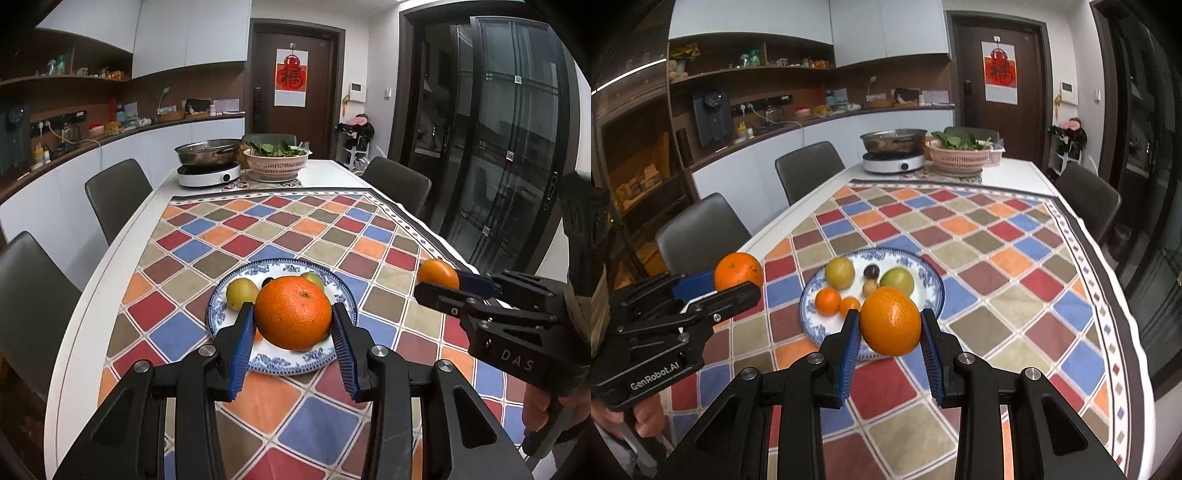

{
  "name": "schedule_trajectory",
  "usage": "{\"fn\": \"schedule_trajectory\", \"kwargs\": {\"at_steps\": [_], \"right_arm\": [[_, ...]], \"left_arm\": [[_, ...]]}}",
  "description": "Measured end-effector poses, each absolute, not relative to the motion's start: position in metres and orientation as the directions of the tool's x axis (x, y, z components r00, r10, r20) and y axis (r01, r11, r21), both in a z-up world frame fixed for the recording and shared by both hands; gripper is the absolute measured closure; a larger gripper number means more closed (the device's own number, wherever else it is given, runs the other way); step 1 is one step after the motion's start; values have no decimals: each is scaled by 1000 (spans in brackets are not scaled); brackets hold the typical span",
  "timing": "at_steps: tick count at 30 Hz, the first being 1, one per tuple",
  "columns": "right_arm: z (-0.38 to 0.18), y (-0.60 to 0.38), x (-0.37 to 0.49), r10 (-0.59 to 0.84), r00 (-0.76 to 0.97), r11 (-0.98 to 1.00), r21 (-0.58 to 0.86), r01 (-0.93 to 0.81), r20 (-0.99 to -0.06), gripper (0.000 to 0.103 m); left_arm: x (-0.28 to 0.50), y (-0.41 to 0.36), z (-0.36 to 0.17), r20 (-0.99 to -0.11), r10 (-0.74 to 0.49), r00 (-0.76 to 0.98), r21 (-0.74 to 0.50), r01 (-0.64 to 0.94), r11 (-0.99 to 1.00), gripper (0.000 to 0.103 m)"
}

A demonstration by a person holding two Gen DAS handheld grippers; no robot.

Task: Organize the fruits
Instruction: 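Carry the large orange with the left tool while the right tool carries the small orange to the plate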

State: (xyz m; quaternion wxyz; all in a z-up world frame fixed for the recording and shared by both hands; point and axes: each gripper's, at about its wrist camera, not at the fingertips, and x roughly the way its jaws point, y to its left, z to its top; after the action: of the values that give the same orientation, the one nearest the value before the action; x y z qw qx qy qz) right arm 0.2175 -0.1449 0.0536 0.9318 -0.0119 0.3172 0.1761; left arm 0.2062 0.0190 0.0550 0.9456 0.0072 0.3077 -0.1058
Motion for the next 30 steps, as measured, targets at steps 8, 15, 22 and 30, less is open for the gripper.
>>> {"fn": "schedule_trajectory", "kwargs": {"at_steps": [8, 15, 22, 30], "right_arm": [[60, -134, 236, 313, 746, 936, 57, -347, -587, 70], [55, -126, 255, 312, 739, 934, 49, -355, -597, 70], [45, -120, 275, 308, 723, 933, 49, -356, -619, 70], [26, -115, 299, 304, 696, 935, 63, -350, -650, 70]], "left_arm": [[232, 27, 51, -604, -197, 772, -70, 195, 978, 63], [257, 31, 43, -625, -195, 756, -69, 195, 978, 63], [282, 33, 32, -646, -202, 736, -68, 208, 976, 63], [310, 33, 16, -675, -200, 710, -51, 225, 973, 63]]}}
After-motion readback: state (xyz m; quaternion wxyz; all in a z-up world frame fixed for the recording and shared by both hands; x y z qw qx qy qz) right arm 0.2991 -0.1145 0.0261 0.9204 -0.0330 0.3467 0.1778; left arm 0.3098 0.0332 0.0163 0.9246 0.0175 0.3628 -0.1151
